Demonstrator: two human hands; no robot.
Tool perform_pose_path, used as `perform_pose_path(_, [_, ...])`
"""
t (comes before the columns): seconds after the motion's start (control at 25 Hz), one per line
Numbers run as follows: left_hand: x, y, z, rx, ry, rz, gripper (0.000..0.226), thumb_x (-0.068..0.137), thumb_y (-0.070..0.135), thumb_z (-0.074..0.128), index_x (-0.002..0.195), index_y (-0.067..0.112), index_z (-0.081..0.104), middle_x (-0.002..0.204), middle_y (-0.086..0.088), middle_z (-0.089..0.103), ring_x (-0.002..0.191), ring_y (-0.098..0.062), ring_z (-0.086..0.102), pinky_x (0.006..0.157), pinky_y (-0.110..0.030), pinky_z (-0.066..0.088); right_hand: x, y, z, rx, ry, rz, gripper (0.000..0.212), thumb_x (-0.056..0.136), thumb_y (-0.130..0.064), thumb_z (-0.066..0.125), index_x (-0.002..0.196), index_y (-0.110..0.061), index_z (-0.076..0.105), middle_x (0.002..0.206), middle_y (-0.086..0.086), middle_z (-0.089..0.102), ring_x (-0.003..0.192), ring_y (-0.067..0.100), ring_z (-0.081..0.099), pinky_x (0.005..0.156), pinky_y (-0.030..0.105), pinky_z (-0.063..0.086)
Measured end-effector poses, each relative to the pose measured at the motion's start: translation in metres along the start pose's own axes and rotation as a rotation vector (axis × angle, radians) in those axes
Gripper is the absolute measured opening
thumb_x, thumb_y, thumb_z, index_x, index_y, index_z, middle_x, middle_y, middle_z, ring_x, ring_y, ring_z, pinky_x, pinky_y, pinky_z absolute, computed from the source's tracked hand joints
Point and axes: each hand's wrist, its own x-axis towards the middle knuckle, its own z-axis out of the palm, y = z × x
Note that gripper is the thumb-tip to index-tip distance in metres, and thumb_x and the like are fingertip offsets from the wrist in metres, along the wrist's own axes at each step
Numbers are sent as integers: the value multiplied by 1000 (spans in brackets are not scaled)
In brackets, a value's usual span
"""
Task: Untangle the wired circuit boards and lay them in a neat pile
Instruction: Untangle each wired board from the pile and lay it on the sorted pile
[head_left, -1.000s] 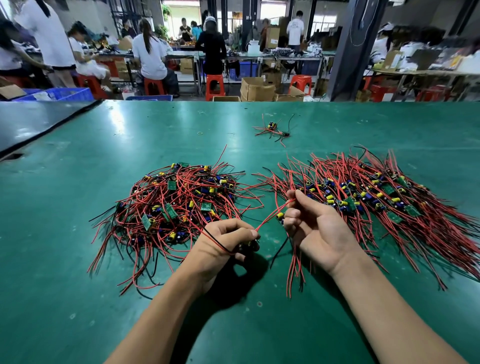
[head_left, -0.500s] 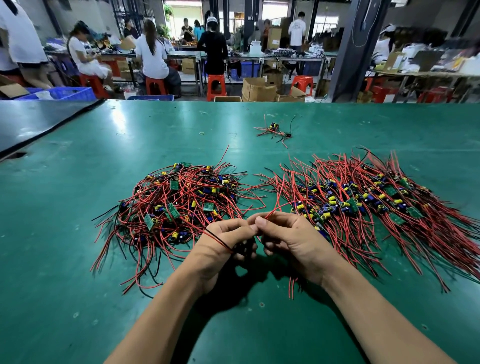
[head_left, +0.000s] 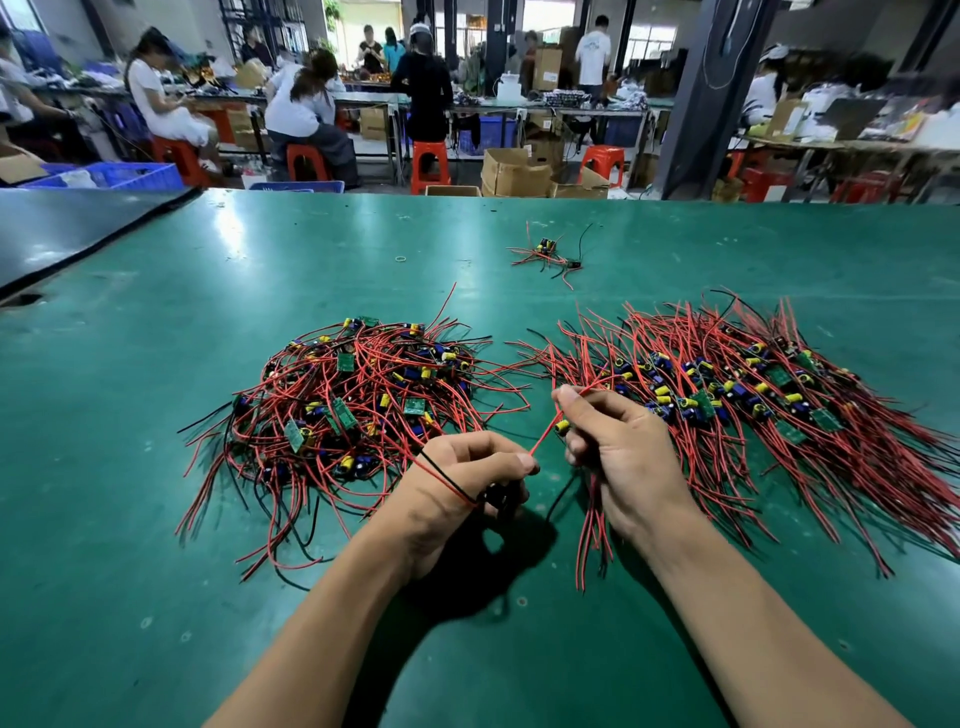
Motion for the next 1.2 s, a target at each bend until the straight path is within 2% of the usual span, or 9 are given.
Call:
perform_pose_path(0.12, [-1, -3, 0, 26, 28, 30, 18, 84, 2, 68, 70, 12, 72, 58, -8, 63, 49, -13, 53, 49, -20, 41, 2, -3, -2, 41, 11, 31, 16, 87, -15, 71, 76, -6, 64, 57, -2, 53, 43, 8, 42, 42, 20, 38])
perform_pose_path(0.2, [-1, -5, 1, 47, 79, 54, 19, 83, 0, 68, 69, 11, 73, 58, -8, 62, 49, -13, 52, 50, -21, 40, -1, -4, -4, 5, -73, 131, 30, 78, -29, 78, 88, -2, 69, 65, -2, 58, 44, 8, 45, 43, 21, 40])
perform_pose_path(0.28, [0, -7, 1, 71, 138, 78, 17, 83, 0, 68, 71, 9, 74, 59, -9, 61, 51, -16, 51, 52, -24, 39, -7, -2, -4, -173, -217, 235, 41, 73, -42, 83, 93, -7, 74, 64, -2, 56, 45, 10, 45, 41, 22, 39])
perform_pose_path(0.4, [2, -8, -1, 116, 189, 104, 13, 83, 2, 70, 73, 9, 75, 63, -8, 64, 60, -19, 52, 59, -29, 41, -16, 2, 1, -400, -362, 239, 28, 86, -43, 73, 92, -15, 75, 55, -1, 47, 43, 13, 41, 40, 21, 35])
perform_pose_path(0.56, [2, -8, 1, 183, 174, 131, 12, 83, 2, 70, 72, 5, 72, 62, -7, 64, 58, -16, 52, 57, -26, 41, -14, 0, 3, -345, -273, 235, 21, 97, -31, 63, 89, -17, 76, 52, 1, 44, 37, 11, 36, 39, 18, 31])
perform_pose_path(0.72, [0, -5, 4, 129, 69, 82, 18, 83, 0, 68, 67, 10, 69, 59, -9, 62, 51, -16, 50, 53, -25, 39, -6, -6, -3, -275, -80, 111, 22, 99, -22, 60, 89, -10, 74, 51, -3, 41, 40, 7, 36, 42, 18, 30])
perform_pose_path(0.88, [-2, -4, 3, 92, 7, 46, 12, 82, 3, 71, 72, 8, 69, 59, -8, 62, 52, -18, 51, 56, -29, 36, -1, -11, -2, -45, 21, 115, 24, 101, -19, 56, 89, -2, 68, 57, -6, 50, 38, 5, 33, 38, 18, 28])
perform_pose_path(1.08, [-4, -3, -1, 78, -4, 35, 8, 82, 3, 70, 74, 4, 70, 59, -11, 63, 51, -19, 54, 54, -28, 39, 3, -26, -8, 489, -74, 481, 33, 96, -19, 52, 73, -1, 68, 69, 2, 47, 38, 6, 34, 35, 18, 32])
perform_pose_path(1.2, [-4, -2, -1, 51, 17, 17, 12, 82, 3, 69, 71, 8, 71, 57, -12, 62, 48, -21, 57, 54, -28, 39, 2, -28, -11, 647, -142, 561, 30, 87, -15, 53, 70, 2, 71, 70, 4, 47, 41, 9, 42, 38, 19, 39])
